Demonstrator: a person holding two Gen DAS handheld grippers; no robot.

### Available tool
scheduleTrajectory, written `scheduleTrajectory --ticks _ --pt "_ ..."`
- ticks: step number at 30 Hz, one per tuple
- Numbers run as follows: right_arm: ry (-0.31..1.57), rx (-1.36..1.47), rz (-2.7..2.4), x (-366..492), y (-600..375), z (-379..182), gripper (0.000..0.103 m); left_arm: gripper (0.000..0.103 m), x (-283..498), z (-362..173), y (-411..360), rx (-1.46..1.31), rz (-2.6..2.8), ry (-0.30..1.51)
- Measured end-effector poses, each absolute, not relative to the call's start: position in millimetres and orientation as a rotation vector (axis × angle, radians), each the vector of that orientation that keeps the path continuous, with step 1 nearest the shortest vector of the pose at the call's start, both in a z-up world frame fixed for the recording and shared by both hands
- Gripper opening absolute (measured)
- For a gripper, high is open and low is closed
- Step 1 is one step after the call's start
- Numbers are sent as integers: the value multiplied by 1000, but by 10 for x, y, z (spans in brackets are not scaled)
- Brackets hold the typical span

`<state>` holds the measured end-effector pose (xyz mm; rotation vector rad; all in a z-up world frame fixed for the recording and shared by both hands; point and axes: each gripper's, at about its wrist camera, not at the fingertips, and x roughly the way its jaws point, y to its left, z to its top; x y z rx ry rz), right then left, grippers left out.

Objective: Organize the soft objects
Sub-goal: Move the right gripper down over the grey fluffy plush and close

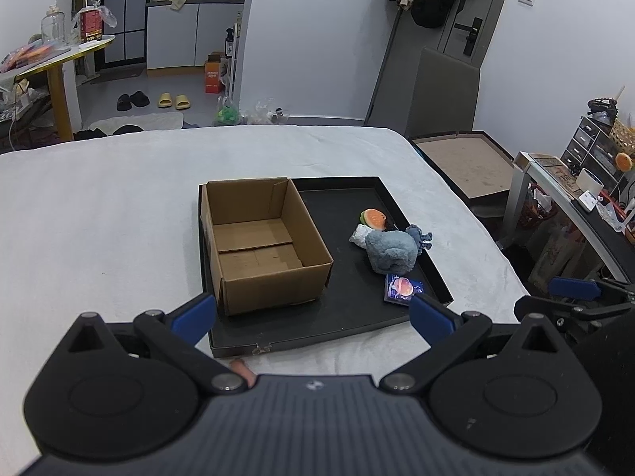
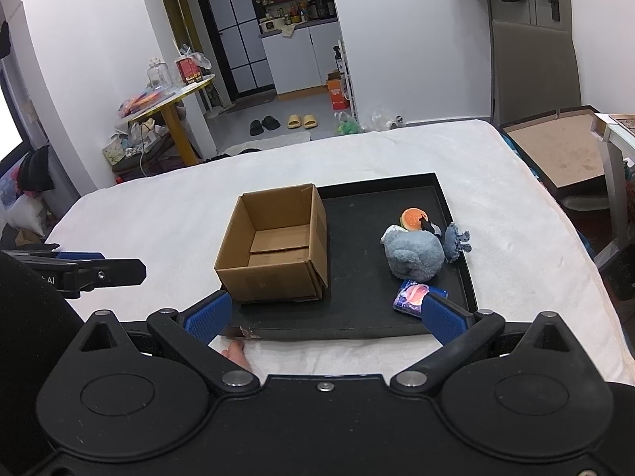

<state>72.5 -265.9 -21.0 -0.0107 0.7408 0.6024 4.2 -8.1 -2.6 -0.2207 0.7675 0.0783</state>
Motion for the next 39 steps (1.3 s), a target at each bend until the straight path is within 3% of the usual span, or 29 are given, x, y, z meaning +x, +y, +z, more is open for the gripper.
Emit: scheduleTrajectory --ticks 39 --pt "784 5 528 1397 -2634 -672 103 103 661 -372 744 -242 213 822"
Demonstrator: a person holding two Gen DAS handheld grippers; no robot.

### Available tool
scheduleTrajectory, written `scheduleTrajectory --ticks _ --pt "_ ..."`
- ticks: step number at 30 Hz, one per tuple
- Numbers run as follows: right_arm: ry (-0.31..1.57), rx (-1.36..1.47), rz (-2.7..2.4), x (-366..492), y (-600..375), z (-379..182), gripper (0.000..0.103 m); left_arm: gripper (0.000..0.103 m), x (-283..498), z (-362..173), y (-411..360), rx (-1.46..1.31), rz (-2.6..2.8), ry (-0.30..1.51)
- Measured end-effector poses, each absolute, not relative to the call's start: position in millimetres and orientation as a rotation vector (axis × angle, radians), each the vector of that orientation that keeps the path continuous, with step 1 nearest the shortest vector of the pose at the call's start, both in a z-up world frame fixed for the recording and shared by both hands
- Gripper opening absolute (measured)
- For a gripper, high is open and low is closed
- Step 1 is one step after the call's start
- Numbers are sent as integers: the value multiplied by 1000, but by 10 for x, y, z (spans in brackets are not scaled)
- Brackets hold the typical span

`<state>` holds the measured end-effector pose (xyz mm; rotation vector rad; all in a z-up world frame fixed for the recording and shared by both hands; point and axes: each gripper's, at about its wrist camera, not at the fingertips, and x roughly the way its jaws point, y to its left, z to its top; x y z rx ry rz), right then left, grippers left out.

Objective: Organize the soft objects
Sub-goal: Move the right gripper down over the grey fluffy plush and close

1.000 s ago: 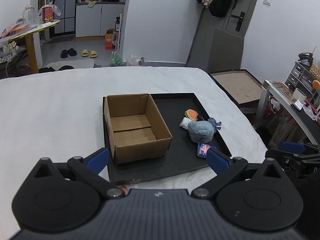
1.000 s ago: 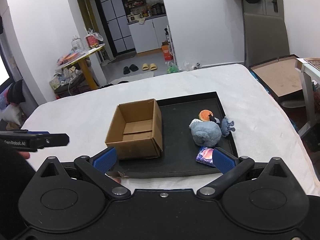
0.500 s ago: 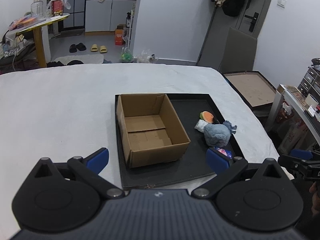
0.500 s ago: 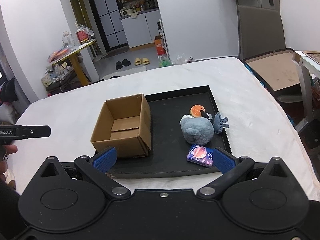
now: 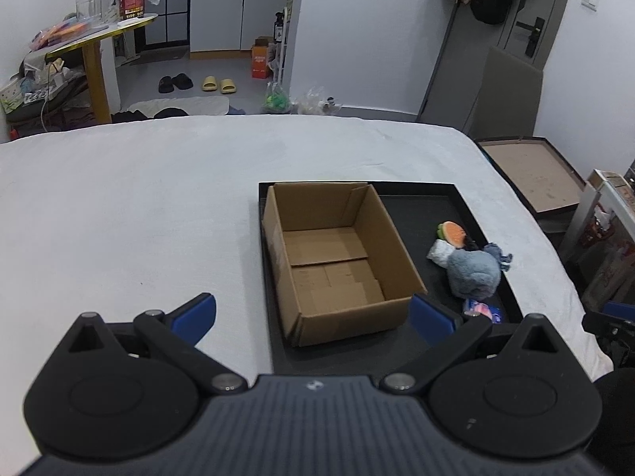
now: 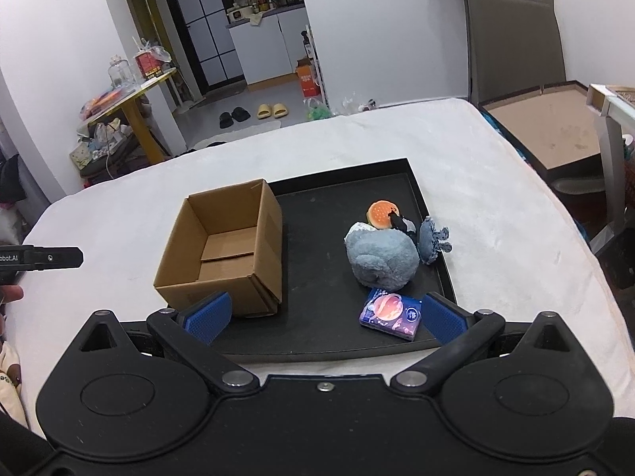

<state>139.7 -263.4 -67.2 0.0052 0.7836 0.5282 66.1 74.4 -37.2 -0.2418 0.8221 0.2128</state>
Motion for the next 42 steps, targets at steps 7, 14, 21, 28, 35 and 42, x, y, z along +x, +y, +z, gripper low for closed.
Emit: scheduleTrajectory --ticks 7,14,21,28,35,42 --pt "814 -14 493 1608 -2610 -824 103 103 848 -489 886 -280 224 833" --pt "834 -17 472 1809 -2593 -953 103 103 1027 -620 998 -303 240 845" --pt "841 0 466 1976 -2547 -1054 103 102 1160 -790 1049 -314 258 859" --pt "863 -7 462 2161 -2411 -1216 102 100 1235 -998 1131 -326 295 862" --pt "888 -17 436 2389 -2277 -1433 101 93 1359 -1214 1223 -361 303 889" --pt "928 -25 409 2598 -2155 -1656 102 86 1467 -1415 1197 -379 286 904"
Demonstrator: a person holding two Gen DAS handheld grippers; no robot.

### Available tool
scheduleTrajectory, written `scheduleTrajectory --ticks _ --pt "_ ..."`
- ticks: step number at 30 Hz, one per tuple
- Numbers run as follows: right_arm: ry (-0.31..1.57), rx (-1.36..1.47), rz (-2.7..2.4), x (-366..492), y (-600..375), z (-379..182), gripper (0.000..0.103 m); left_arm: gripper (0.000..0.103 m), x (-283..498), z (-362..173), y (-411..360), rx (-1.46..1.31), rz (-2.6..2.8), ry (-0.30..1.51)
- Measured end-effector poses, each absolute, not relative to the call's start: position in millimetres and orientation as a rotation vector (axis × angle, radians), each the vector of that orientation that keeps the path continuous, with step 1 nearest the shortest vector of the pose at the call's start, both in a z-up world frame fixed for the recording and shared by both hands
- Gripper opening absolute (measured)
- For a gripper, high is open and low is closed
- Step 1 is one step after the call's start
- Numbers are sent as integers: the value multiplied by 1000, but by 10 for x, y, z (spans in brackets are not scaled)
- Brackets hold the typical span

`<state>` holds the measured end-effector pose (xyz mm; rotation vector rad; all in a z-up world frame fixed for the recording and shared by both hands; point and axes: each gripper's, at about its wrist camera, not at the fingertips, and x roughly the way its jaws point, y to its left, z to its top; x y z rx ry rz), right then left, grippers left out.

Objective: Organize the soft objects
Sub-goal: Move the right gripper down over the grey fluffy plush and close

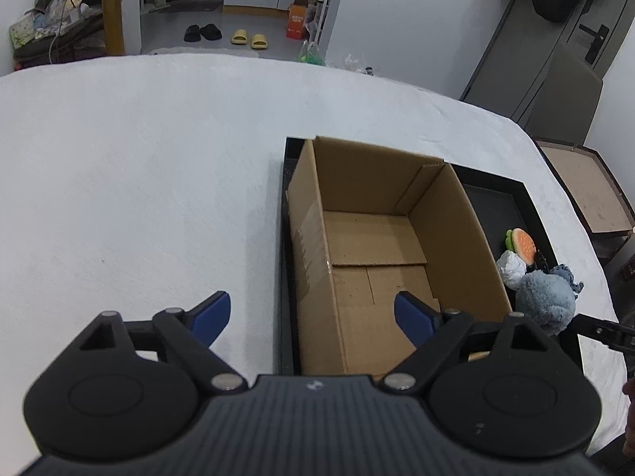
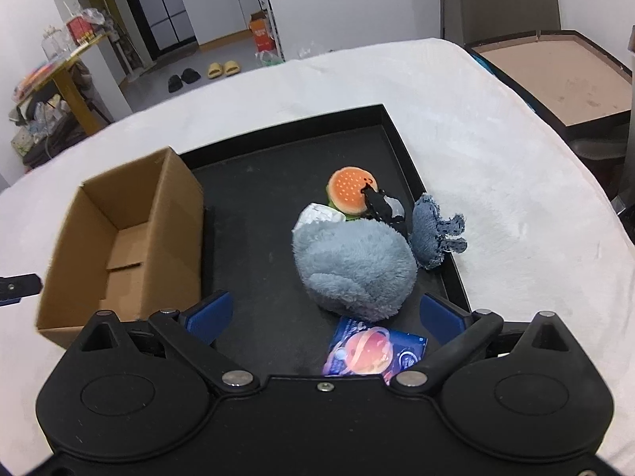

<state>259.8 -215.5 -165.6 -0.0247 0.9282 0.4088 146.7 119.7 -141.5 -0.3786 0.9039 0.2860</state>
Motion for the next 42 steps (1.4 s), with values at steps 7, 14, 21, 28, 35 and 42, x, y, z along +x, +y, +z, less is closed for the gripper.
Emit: scheduleTrajectory --ticks 7,14,21,28,35,42 --pt "955 -45 368 2788 -2122 -1897 102 65 1598 -1611 1153 -397 277 932" --pt "978 -64 370 2912 -2026 -2063 102 20 1696 -1758 1087 -413 308 958" --pt "992 -94 361 2990 -1955 -2187 103 15 1706 -1751 1041 -379 341 966" --pt "989 -100 323 3014 -1949 -2266 103 14 1635 -1726 1117 -395 358 952" --pt "936 -133 242 3013 -1903 -2334 95 14 1627 -1752 1131 -412 343 957" --pt "910 -167 253 2928 -1849 -2353 61 14 1585 -1762 1143 -429 346 952"
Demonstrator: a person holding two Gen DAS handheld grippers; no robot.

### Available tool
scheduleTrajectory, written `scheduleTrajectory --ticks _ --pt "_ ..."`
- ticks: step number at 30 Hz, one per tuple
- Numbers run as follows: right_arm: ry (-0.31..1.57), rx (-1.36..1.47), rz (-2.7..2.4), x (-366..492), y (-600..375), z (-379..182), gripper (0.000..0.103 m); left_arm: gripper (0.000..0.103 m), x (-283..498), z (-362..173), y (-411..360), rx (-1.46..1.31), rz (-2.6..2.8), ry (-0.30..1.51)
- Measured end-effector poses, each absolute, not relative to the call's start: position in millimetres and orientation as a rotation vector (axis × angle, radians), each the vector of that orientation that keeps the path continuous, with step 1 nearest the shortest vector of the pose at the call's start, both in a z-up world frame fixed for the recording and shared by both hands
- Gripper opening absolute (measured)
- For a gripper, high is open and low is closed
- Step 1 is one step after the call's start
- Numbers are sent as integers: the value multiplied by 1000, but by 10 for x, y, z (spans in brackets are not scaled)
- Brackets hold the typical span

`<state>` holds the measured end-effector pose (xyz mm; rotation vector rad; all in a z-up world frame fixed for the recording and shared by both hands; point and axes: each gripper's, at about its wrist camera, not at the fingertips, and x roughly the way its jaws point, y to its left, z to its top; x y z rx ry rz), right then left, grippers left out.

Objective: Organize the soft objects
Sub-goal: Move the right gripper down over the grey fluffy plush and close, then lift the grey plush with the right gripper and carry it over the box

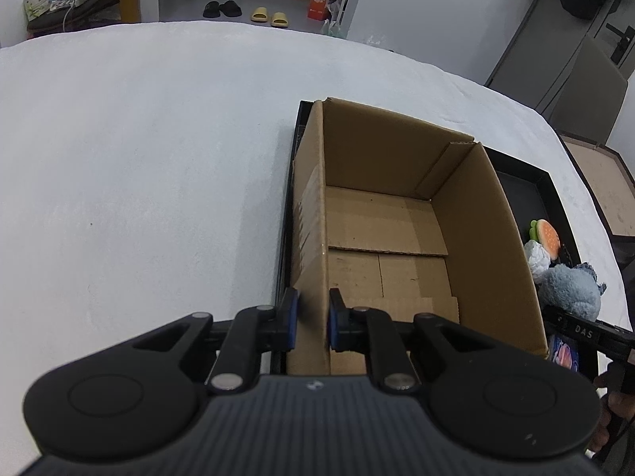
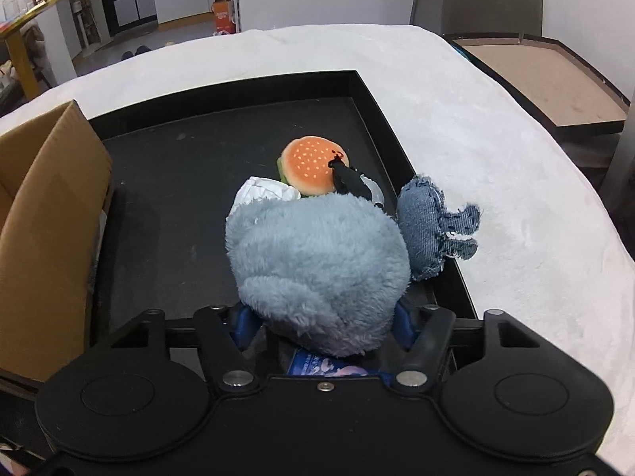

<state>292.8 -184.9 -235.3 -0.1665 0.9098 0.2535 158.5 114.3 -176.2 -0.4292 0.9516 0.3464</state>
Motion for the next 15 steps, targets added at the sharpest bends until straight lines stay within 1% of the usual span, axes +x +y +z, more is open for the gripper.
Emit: scheduleTrajectory --ticks 15 --pt "847 -108 346 2656 -1846 -1872 61 14 1561 -1721 1141 -444 365 938"
